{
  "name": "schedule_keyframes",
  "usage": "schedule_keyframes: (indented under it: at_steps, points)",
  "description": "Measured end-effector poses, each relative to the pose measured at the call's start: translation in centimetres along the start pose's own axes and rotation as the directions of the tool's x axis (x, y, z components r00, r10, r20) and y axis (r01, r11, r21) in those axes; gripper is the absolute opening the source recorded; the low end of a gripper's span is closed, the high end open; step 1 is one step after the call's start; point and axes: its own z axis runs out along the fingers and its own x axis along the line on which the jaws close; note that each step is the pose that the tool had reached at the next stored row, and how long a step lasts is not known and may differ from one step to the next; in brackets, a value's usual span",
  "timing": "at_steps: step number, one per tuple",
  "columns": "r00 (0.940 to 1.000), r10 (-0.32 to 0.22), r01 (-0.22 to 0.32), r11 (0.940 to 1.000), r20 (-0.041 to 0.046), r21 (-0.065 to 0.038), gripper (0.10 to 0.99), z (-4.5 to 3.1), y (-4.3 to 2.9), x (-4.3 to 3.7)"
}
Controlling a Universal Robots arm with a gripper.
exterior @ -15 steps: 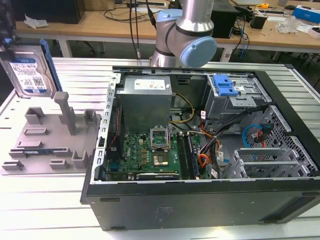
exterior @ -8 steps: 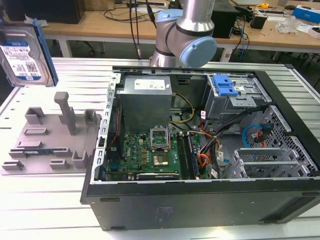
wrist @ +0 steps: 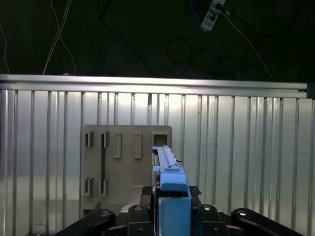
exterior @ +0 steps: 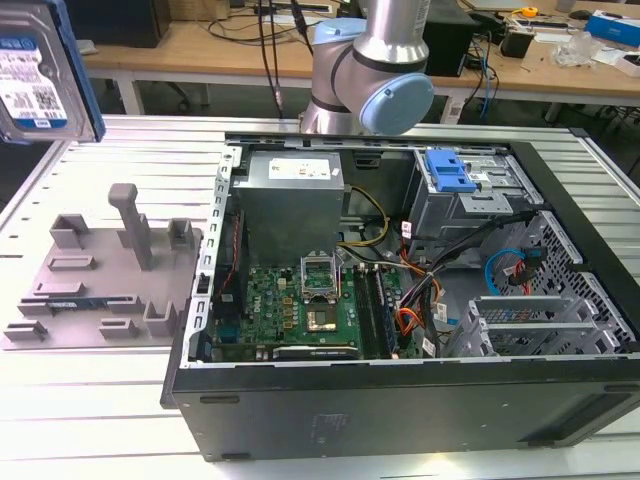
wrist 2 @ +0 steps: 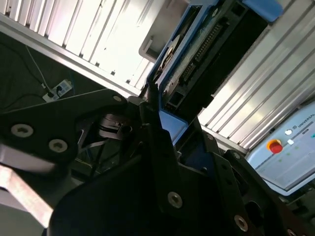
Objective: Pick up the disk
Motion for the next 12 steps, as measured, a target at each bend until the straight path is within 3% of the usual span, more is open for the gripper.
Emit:
schedule_keyframes:
  at_steps: [2, 12]
  points:
    - [1.0000, 0.000, 0.000, 1.0000, 0.0000, 0.000, 0.369, -0.82, 0.00, 0.05]
    - [1.0000, 0.000, 0.000, 1.0000, 0.0001, 0.000, 0.369, -0.84, 0.01, 0.12]
